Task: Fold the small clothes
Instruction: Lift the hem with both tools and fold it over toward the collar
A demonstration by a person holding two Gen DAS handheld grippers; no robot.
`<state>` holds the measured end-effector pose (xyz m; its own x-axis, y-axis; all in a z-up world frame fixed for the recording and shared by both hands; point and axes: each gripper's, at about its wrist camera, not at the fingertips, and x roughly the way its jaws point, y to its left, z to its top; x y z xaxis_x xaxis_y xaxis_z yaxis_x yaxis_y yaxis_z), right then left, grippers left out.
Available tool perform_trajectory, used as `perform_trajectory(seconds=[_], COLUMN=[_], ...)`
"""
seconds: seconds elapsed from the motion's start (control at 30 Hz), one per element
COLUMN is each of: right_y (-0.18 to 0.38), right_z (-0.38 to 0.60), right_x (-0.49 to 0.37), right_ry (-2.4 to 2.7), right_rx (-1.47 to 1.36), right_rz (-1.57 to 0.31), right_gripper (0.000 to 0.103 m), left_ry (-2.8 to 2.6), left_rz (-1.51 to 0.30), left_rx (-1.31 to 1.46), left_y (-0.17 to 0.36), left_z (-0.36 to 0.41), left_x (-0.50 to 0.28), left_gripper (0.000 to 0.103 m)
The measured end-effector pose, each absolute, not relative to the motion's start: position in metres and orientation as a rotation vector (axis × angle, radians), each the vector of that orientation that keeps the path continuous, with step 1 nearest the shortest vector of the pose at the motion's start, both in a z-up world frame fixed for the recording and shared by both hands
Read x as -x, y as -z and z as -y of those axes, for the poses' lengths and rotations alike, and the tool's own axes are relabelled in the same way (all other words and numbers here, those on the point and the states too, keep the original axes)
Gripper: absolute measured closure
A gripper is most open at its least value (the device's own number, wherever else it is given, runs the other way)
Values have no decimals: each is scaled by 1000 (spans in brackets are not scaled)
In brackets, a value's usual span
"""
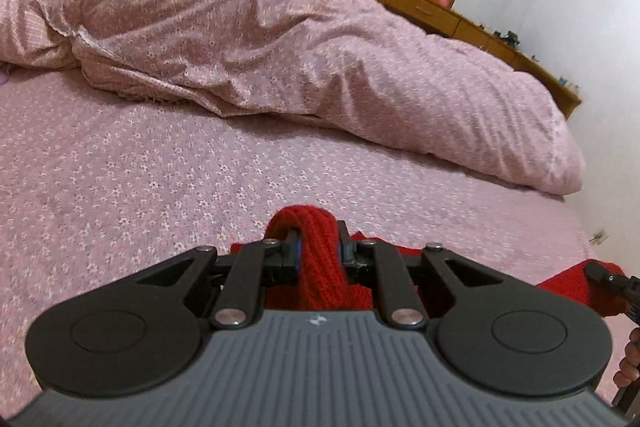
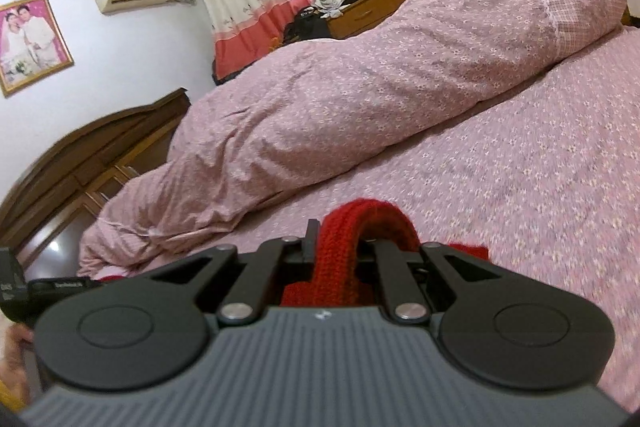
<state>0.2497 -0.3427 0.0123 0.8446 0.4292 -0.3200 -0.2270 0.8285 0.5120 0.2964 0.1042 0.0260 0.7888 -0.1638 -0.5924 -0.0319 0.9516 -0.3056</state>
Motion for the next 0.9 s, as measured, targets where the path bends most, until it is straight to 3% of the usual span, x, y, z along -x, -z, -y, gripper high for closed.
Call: perform_trajectory(seconds=[0.4, 0.6, 0.67, 0.7, 0.73, 0.8, 0.9], right_y=[54, 76, 72, 68, 64, 55, 43], right_z=[334, 342, 343, 343, 343, 341, 339], right_x=[-332, -332, -326, -322, -320, -313, -302], right_ry=[-255, -210, -224, -225, -218, -205, -223], right_rx=[-507, -574, -583, -581, -572, -541, -487], right_rz=[-598, -687, -670, -655, -639, -611, -569], right_gripper=[91, 88, 76, 65, 45, 28, 27], left_ry=[-10, 19, 31, 34, 37, 49, 38], left_rz=[-802, -815, -810, -808, -805, -803, -805], left_rx=[205, 181, 173, 169, 165, 150, 135], left_y=[47, 50, 44, 41, 37, 31, 20], left_z=[-101, -105, -104, -104, -104, -103, -101], left_x=[-374, -373, -369, -367, -365, -362, -359], left_gripper=[85, 81, 79, 78, 76, 74, 65])
